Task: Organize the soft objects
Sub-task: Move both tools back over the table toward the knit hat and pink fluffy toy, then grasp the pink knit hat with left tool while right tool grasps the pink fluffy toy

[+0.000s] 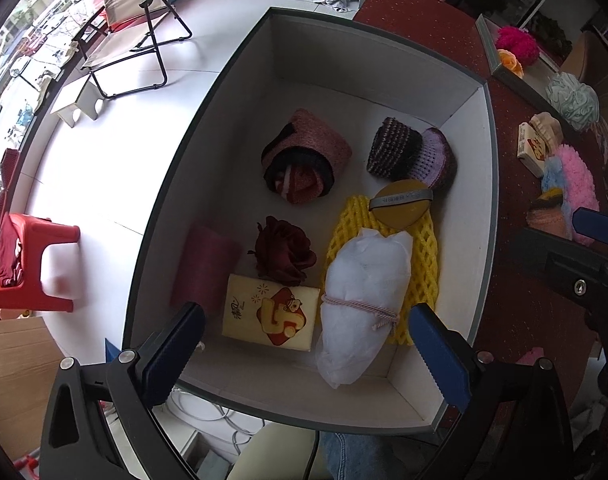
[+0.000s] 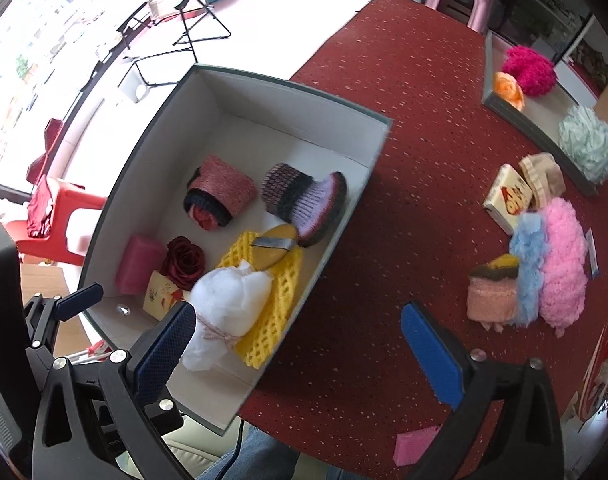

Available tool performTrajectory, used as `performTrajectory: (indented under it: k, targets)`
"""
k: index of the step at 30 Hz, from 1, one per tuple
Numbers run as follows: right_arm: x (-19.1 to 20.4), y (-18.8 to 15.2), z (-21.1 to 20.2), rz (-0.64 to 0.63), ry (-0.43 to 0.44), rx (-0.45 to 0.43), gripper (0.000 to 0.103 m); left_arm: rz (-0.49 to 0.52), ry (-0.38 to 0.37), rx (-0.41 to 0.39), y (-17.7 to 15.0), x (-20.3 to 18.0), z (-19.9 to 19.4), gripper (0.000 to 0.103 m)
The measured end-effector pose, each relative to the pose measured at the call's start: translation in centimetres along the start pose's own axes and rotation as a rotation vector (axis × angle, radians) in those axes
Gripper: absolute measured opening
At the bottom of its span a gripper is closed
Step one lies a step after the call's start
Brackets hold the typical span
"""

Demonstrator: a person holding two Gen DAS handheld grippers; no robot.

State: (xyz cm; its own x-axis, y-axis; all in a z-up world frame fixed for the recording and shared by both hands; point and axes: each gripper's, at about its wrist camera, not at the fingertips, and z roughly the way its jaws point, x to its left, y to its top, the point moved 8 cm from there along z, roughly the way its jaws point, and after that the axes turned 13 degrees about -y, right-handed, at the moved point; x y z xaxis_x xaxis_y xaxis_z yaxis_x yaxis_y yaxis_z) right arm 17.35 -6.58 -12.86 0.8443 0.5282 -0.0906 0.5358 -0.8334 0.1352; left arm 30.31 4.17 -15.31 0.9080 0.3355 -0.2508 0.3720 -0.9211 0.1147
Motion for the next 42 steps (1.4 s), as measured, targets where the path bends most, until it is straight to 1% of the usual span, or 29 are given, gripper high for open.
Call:
performTrajectory:
  k: [6, 10, 12, 17, 19, 24, 27, 30, 32, 36, 39, 42]
  targets:
    - [-3.8, -1.3, 0.1, 0.092, -0.001, 0.016, 0.103, 0.059, -0.008, 0.013, 0.6, -2.7, 0.0, 0.102]
    - [-6.9, -3.0, 0.6, 0.164, -0.003, 0.039, 0.103, 0.109, -0.019, 0.02, 1.0, -5.0, -0.2, 0.102]
    - [-8.6, -4.1, 1.0, 0.205, -0.009, 0.053, 0.103, 0.137, -0.034, 0.025, 1.1, -6.6, -0.2, 0.102]
    - [-14.1, -7.6, 2.5, 0.346, -0.032, 0.105, 0.103, 0.19, -0.103, 0.033, 1.5, -12.0, -0.2, 0.102]
    - [-16.4, -9.2, 3.2, 0.408, -0.04, 0.133, 0.103, 0.19, -0.139, 0.038, 1.7, -14.2, 0.3, 0.102]
    - [-21.5, -12.0, 4.4, 0.513, -0.064, 0.174, 0.103, 0.149, -0.191, 0.12, 1.6, -18.6, 3.7, 0.102]
    - [-23.8, -12.6, 5.0, 0.55, -0.067, 0.181, 0.103, 0.114, -0.185, 0.142, 2.0, -20.6, 6.0, 0.102]
    - [-26.0, -12.4, 5.6, 0.577, -0.071, 0.177, 0.103, 0.059, -0.191, 0.135, 3.1, -22.2, 7.7, 0.102]
    - [-27.4, -11.7, 5.8, 0.589, -0.081, 0.164, 0.103, 0.022, -0.195, 0.116, 4.0, -23.1, 8.6, 0.102]
    - [-31.1, -9.4, 6.2, 0.62, -0.1, 0.118, 0.103, -0.026, -0.174, 0.053, 5.9, -24.5, 10.0, 0.102]
    - [-32.9, -7.2, 6.6, 0.623, -0.094, 0.091, 0.103, -0.073, -0.149, 0.049, 6.8, -24.7, 11.7, 0.102]
    - [-34.0, -4.9, 7.4, 0.595, -0.09, 0.068, 0.103, -0.121, -0.12, 0.052, 7.1, -24.4, 13.4, 0.102]
